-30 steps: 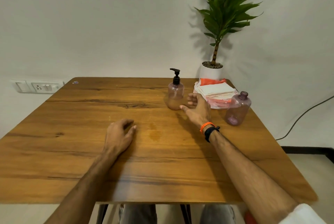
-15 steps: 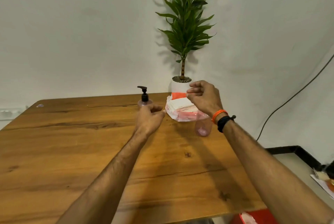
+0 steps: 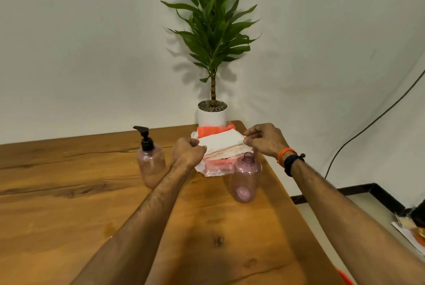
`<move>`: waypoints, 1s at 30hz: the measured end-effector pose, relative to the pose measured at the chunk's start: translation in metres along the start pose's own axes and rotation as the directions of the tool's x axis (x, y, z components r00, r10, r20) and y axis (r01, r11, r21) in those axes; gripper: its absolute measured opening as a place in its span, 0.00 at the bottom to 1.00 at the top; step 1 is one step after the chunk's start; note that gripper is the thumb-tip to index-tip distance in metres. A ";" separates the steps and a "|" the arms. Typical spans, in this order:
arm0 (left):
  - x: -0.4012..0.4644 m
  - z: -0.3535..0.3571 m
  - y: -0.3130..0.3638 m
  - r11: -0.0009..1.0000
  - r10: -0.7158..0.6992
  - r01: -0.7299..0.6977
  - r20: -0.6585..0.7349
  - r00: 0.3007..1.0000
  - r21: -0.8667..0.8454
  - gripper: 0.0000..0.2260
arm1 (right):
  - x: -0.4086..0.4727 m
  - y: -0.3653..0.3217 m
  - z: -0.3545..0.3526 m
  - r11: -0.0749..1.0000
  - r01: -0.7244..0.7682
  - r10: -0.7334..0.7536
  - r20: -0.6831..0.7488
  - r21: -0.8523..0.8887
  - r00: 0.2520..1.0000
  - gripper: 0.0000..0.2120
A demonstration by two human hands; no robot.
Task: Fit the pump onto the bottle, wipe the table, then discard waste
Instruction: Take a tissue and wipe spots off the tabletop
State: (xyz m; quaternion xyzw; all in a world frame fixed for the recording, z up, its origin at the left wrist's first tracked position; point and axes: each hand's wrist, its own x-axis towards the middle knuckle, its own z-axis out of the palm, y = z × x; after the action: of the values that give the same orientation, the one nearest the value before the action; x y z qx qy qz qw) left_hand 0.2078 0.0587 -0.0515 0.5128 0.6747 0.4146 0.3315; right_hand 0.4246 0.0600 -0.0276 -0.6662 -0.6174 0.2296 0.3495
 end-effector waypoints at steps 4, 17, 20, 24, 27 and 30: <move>0.025 0.016 -0.005 0.998 -0.048 0.050 -0.070 0.996 0.028 0.14 | 0.027 0.016 0.015 0.999 0.041 -0.040 -0.019 0.016 0.999 0.08; 0.051 0.030 -0.012 0.985 -0.129 0.146 -0.162 0.978 0.098 0.16 | 0.053 0.034 0.048 0.975 0.184 -0.181 0.037 -0.121 0.983 0.12; 0.051 0.033 -0.012 0.989 -0.086 0.107 -0.184 0.979 0.103 0.18 | 0.053 0.033 0.049 0.974 0.185 -0.180 0.045 -0.130 0.983 0.13; 0.050 0.036 -0.010 0.987 -0.098 0.122 -0.208 0.973 0.106 0.21 | 0.053 0.035 0.050 0.978 0.173 -0.169 0.050 -0.116 0.984 0.12; 0.051 0.037 -0.011 0.988 -0.084 0.111 -0.237 0.968 0.105 0.21 | 0.052 0.036 0.050 0.979 0.170 -0.166 0.045 -0.109 0.985 0.12; 0.053 0.040 -0.012 0.992 -0.018 0.050 -0.268 0.963 0.114 0.17 | 0.053 0.036 0.049 0.980 0.164 -0.160 0.046 -0.114 0.986 0.12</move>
State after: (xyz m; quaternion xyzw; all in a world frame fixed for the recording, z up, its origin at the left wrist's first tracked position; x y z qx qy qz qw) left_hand 0.2243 0.1167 -0.0807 0.4596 0.7456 0.4328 0.2133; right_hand 0.4195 0.1213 -0.0799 -0.6286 -0.6884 0.1759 0.3162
